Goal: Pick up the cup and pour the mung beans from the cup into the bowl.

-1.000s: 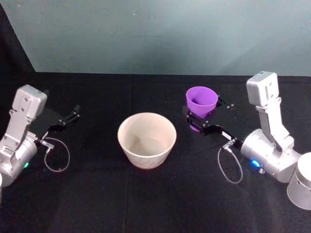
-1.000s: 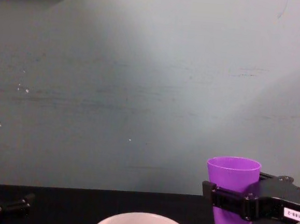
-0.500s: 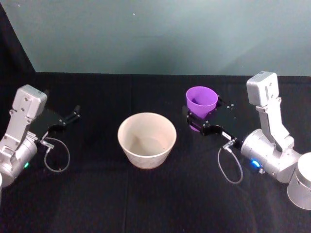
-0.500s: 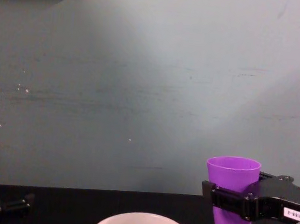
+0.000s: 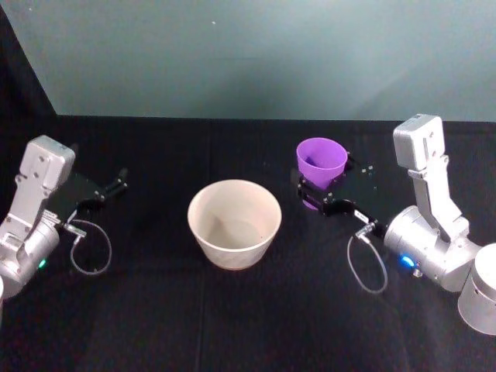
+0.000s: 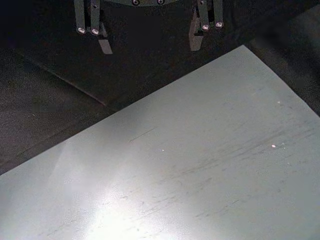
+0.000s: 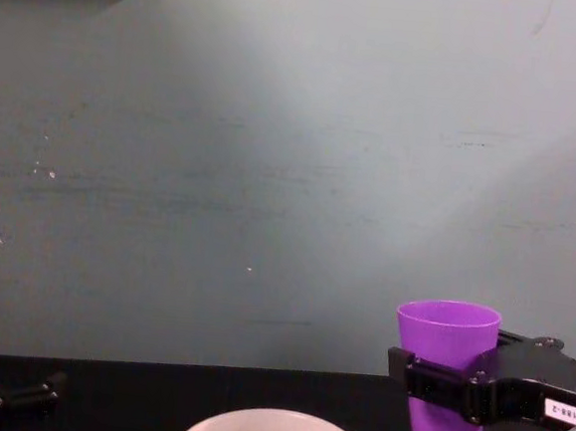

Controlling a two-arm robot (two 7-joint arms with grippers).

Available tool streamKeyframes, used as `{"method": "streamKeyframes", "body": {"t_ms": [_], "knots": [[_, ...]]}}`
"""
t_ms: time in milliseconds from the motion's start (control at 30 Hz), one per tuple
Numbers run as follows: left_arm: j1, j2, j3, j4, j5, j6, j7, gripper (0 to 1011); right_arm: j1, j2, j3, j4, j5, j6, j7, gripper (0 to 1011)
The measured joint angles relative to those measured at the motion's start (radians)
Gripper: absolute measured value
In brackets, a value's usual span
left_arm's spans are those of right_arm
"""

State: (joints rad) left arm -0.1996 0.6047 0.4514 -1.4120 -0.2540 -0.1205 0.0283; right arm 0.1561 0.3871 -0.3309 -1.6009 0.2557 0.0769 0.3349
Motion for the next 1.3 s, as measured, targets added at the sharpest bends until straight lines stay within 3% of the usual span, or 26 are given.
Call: {"method": "streamKeyframes", "body": {"t_ms": [1300], "knots": [[0.0, 0.0, 0.0, 0.0, 0.0, 0.0, 0.0, 1000, 0.0, 0.0, 0.0, 0.0, 0.0, 0.0, -0.001, 726]]}}
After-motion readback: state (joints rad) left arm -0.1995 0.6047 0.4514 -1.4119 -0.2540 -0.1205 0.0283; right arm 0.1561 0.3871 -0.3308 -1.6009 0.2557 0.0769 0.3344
